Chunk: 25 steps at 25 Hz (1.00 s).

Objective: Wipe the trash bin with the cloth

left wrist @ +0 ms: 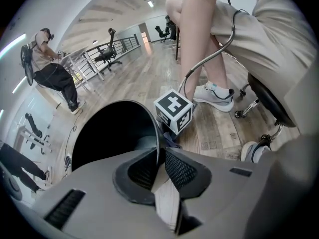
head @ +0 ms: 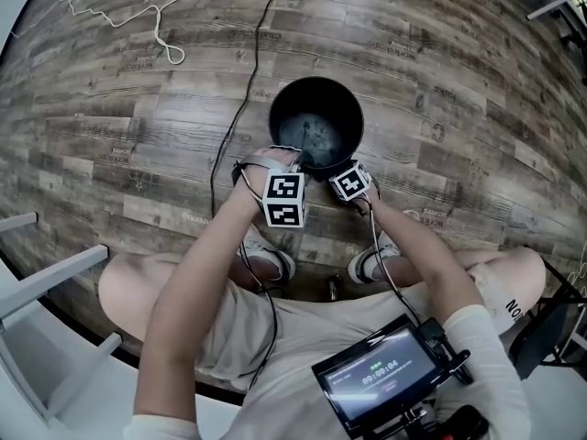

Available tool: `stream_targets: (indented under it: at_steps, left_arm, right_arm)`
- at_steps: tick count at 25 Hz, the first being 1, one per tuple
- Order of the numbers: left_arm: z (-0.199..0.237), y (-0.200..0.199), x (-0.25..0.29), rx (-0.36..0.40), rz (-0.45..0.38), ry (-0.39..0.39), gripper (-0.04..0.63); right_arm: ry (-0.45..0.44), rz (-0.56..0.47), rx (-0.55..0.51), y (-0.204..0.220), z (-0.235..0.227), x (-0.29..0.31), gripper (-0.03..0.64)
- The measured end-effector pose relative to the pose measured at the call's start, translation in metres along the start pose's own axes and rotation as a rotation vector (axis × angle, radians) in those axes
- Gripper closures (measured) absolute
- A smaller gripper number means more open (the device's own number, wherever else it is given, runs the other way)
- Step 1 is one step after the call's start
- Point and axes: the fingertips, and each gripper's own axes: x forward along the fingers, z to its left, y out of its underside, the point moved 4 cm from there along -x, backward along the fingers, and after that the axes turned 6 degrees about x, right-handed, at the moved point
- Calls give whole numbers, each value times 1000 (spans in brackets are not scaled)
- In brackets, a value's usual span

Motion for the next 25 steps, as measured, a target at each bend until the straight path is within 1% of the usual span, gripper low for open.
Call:
stream_targets:
  at_steps: [2, 5, 9, 11, 13, 14, 16, 19, 21, 23, 25]
  left_arm:
    - [4, 4, 10, -2, 0, 4, 529]
    - [8, 7, 13, -12, 1, 7, 529]
    - [-1, -1, 4, -43, 7, -17, 528]
    - [-3, -5, 3, -57, -24, -11, 523]
    - [2, -2, 0, -62, -57, -4, 470]
    - [7, 2, -3, -56, -57, -6, 448]
    - [15, 15, -4, -8, -16, -9, 424]
    - [16, 37, 5, 123, 84, 8, 422]
    - [14, 46, 13, 186, 147, 2, 422]
    - [12, 49, 16, 226, 202, -26, 423]
    - [10, 51, 17, 246, 226, -40, 435]
  right_arm:
    - [-8, -8, 5, 1, -7, 16, 540]
    - [-15, -11, -6, -1, -9, 19, 541]
    - [-6, 8, -4, 3, 0, 0, 540]
    - [-18, 29, 31, 5, 5, -11, 540]
    - [-56, 44, 61, 3, 12, -22, 540]
    - [-77, 51, 67, 1, 16, -28, 541]
    - [-110, 64, 62, -4, 24, -43, 540]
    - [-135, 72, 36, -10, 33, -68, 540]
    - [-149, 54, 31, -15, 39, -88, 541]
    - [-170, 23, 38, -19, 47, -112, 540]
    - [-188, -2, 48, -21, 53, -135, 540]
